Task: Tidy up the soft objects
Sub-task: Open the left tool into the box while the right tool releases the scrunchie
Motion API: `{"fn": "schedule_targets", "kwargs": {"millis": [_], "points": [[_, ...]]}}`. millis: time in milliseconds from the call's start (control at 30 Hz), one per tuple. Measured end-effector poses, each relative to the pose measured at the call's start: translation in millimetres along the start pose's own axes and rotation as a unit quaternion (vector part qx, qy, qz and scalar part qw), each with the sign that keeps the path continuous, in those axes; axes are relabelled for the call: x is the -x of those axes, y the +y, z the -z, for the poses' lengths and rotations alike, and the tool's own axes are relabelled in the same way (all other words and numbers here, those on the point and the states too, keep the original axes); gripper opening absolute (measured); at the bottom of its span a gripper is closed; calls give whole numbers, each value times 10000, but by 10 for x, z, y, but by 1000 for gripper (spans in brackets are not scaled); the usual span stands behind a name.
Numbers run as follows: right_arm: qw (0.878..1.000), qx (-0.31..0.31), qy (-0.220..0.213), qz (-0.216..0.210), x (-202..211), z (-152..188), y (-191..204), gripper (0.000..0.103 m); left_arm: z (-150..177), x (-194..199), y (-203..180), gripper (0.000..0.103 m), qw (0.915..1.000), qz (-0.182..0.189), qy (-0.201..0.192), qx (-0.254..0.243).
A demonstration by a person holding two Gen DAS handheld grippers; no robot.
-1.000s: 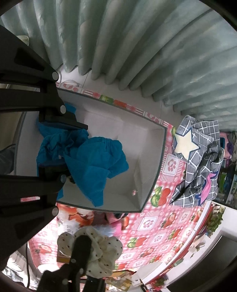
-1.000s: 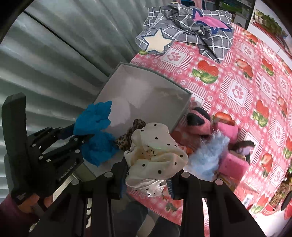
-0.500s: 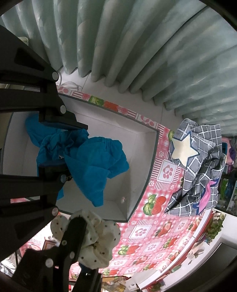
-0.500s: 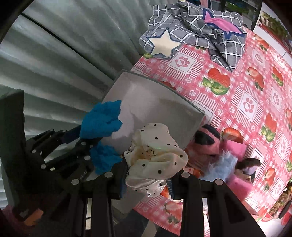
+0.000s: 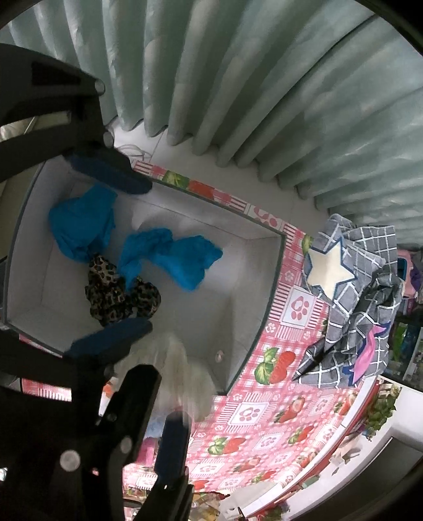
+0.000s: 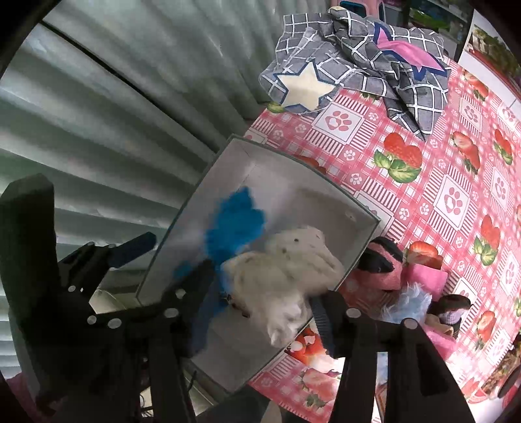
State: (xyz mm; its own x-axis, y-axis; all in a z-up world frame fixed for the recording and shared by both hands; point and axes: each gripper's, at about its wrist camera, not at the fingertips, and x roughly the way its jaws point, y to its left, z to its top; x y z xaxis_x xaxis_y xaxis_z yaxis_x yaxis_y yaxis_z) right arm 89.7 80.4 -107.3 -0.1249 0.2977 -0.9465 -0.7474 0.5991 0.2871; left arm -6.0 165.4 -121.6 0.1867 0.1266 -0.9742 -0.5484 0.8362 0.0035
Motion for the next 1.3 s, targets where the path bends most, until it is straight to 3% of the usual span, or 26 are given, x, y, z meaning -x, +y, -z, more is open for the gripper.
{"fn": "schedule_targets", "kwargs": {"millis": [67, 133, 200, 233, 433, 833, 1300], "points": [[10000, -30, -38, -27, 22, 5, 0, 57, 3, 27, -5, 85, 10000, 10, -23, 19], [9999, -54, -96, 28, 55, 14, -1, 95, 11, 33, 8, 88, 9999, 99, 19, 36], [9998, -64, -170, 106, 91, 29, -13, 101, 38, 16, 26, 98, 9996, 276, 1, 68], [9998, -81, -186, 49, 101, 31, -24, 101, 54, -1, 36, 103, 9995, 315, -54, 77], [9996, -203, -204, 62, 151, 62, -91, 102, 70, -72, 14, 103, 9976, 690, 45, 96], [9987, -479, -126, -100, 342, 244, -264, 102, 130, 66, -45, 103, 9972, 735, 107, -14], [9864, -1599, -307, -222, 796, 784, -1100, 102, 134, 172, -775, 103, 9932, 771, 122, -862]]}}
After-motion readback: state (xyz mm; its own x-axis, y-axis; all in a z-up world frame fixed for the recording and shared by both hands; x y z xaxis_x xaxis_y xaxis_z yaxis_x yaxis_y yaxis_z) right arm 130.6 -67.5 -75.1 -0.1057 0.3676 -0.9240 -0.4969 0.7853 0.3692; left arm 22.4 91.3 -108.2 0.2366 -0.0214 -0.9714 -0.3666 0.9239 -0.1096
